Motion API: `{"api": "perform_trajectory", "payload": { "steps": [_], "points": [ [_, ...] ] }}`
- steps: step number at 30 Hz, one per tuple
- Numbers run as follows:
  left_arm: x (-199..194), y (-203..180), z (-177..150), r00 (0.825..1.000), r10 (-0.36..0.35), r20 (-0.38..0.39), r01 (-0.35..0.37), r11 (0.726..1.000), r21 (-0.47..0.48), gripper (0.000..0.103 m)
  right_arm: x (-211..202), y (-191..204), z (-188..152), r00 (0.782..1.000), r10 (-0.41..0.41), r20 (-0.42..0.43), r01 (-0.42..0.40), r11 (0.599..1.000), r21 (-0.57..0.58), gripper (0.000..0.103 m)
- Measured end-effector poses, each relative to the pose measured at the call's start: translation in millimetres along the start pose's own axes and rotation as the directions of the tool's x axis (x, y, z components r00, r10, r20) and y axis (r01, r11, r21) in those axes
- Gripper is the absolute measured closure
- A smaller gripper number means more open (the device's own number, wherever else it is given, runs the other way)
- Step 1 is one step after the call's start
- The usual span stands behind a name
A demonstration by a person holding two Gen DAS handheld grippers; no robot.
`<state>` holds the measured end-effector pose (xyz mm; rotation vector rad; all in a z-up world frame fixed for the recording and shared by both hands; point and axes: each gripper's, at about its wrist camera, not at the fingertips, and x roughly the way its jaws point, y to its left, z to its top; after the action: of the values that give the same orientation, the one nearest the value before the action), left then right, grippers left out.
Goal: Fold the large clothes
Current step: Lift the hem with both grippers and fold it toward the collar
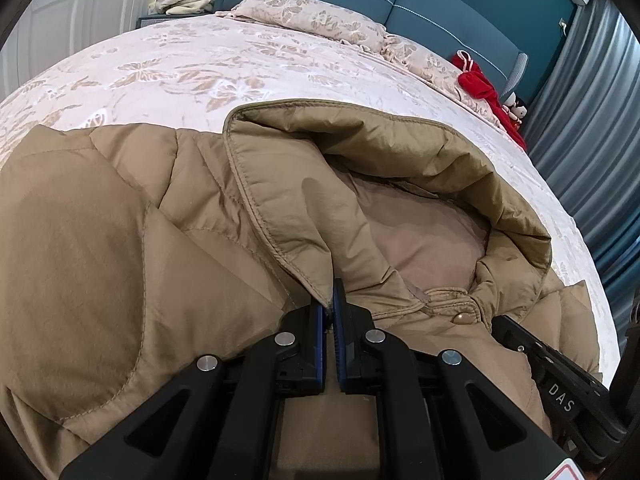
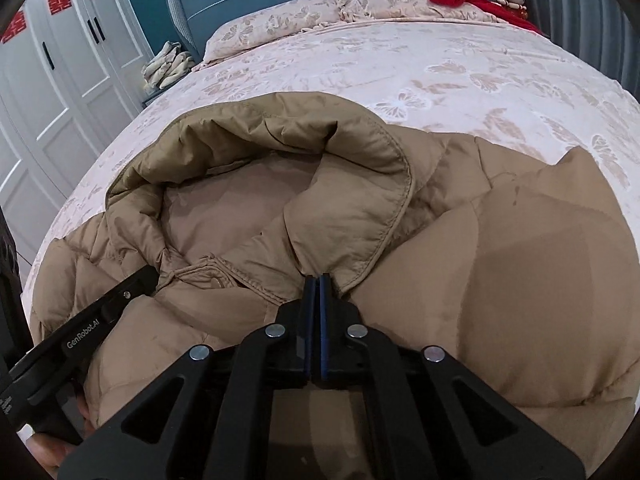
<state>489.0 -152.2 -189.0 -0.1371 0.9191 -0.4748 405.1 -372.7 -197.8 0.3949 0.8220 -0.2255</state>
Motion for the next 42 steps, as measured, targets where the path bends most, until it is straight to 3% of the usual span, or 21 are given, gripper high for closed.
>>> {"api": "perform_trajectory", "payload": {
  "steps": [5, 7, 9, 12, 14, 15, 17, 21, 23, 26, 29, 31, 35, 42],
  "points": [
    [-15, 6, 6, 0.999, -0.042, -0.023, 0.041, 0.999, -0.033, 0.091, -14, -12, 6, 0.997, 0.069, -0.043, -0.067, 0.996, 0.063, 0.103],
    [-34, 14, 12, 0.997, -0.059, -0.053, 0.057, 0.998, -0.033, 0.083, -35, -23, 6, 0.995, 0.076, -0.058, -0.071, 0.993, 0.095, 0.099],
    [-54, 23, 21, 0.998, -0.032, -0.06, 0.031, 0.999, -0.013, 0.083, -60, -35, 8, 0.996, 0.081, -0.048, -0.076, 0.992, 0.1, 0.095],
    [-76, 36, 57, 0.998, 0.001, -0.061, -0.001, 1.0, -0.014, 0.083, -95, -49, 28, 0.999, 0.05, 0.019, -0.051, 0.993, 0.108, 0.095],
    [-78, 38, 84, 0.998, 0.002, -0.068, -0.006, 0.999, -0.049, 0.083, -102, -49, 51, 0.995, 0.088, 0.052, -0.095, 0.985, 0.142, 0.09],
    [-73, 37, 105, 0.997, -0.016, -0.08, 0.01, 0.997, -0.08, 0.083, -102, -46, 62, 0.993, 0.104, 0.062, -0.112, 0.982, 0.154, 0.081],
    [-60, 33, 135, 0.996, -0.036, -0.086, 0.025, 0.991, -0.128, 0.08, -91, -36, 92, 0.985, 0.147, 0.088, -0.161, 0.971, 0.178, 0.077],
    [-28, 21, 174, 0.996, -0.039, -0.083, 0.021, 0.978, -0.207, 0.078, -50, -25, 130, 0.973, 0.206, 0.104, -0.227, 0.938, 0.263, 0.077],
    [-3, 8, 184, 0.99, -0.049, -0.134, 0.02, 0.978, -0.208, 0.078, -24, -24, 142, 0.972, 0.211, 0.107, -0.234, 0.918, 0.32, 0.077],
    [32, 0, 177, 0.974, -0.052, -0.219, 0.003, 0.977, -0.215, 0.078, 6, -22, 145, 0.982, 0.181, 0.061, -0.191, 0.916, 0.352, 0.078],
    [54, -2, 150, 0.953, -0.069, -0.296, 0.011, 0.981, -0.193, 0.078, 32, -13, 129, 0.987, 0.151, -0.051, -0.129, 0.946, 0.298, 0.083],
    [50, -2, 131, 0.953, -0.074, -0.295, 0.034, 0.99, -0.139, 0.078, 30, -8, 114, 0.985, 0.156, -0.071, -0.136, 0.965, 0.222, 0.083],
    [36, -2, 102, 0.961, -0.047, -0.272, 0.045, 0.999, -0.015, 0.079, 24, 2, 80, 0.989, 0.089, -0.121, -0.087, 0.996, 0.025, 0.087],
    [38, -7, 74, 0.978, 0.04, -0.203, -0.014, 0.992, 0.128, 0.086, 26, -9, 61, 0.992, 0.057, -0.109, -0.063, 0.997, -0.053, 0.09]
  ]
}}
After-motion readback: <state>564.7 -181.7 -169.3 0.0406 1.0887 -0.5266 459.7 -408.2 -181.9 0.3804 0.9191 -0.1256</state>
